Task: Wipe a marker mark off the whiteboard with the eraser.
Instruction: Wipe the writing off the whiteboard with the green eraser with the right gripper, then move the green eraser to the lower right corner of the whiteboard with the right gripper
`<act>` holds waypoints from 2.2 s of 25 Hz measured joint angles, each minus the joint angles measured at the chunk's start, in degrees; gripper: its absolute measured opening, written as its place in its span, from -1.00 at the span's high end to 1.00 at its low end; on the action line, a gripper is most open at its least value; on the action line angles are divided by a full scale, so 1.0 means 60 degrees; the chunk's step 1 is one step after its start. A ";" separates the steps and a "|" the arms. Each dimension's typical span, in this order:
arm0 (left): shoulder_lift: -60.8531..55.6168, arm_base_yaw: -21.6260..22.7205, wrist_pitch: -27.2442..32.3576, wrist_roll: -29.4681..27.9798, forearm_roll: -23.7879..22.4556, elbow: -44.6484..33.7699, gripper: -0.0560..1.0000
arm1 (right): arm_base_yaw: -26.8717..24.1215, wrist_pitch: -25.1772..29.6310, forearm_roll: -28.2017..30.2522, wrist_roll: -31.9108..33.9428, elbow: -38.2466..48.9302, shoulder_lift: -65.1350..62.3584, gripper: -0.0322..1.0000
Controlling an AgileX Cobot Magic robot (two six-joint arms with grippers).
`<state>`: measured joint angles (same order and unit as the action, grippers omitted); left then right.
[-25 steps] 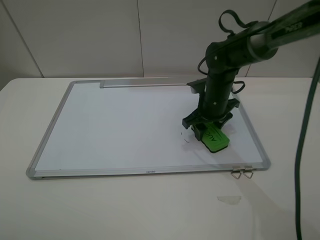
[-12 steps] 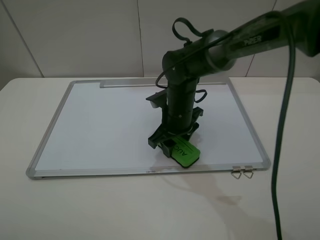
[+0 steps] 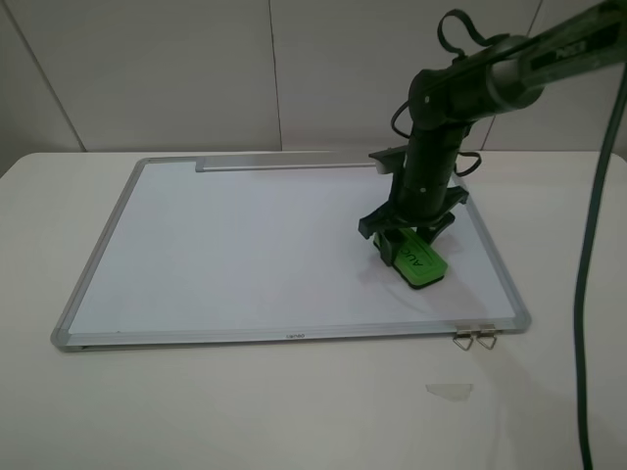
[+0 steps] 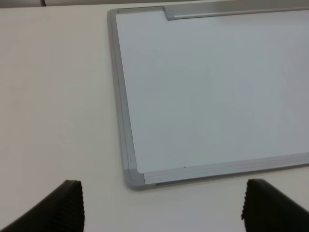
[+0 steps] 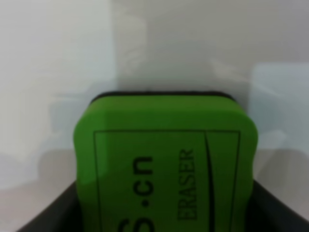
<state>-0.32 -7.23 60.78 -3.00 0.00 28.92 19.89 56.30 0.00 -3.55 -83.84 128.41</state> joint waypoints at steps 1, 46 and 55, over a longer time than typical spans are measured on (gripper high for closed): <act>0.0000 0.0000 0.0000 0.0000 0.0000 0.0000 -0.41 | -0.0053 0.0009 0.0000 -0.0001 0.0000 0.0000 -0.20; 0.0000 0.0000 0.0000 0.0000 0.0000 0.0000 -0.41 | -0.2463 -0.0892 -0.0510 0.0287 0.2065 -0.1504 -0.20; 0.0000 0.0000 0.0000 0.0000 0.0000 0.0000 -0.41 | -0.2463 -0.1020 -0.0805 0.0382 0.2156 -0.1732 -0.44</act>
<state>-0.32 -7.23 60.78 -3.00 0.00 28.92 5.12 50.18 -4.83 -1.25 -70.90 118.02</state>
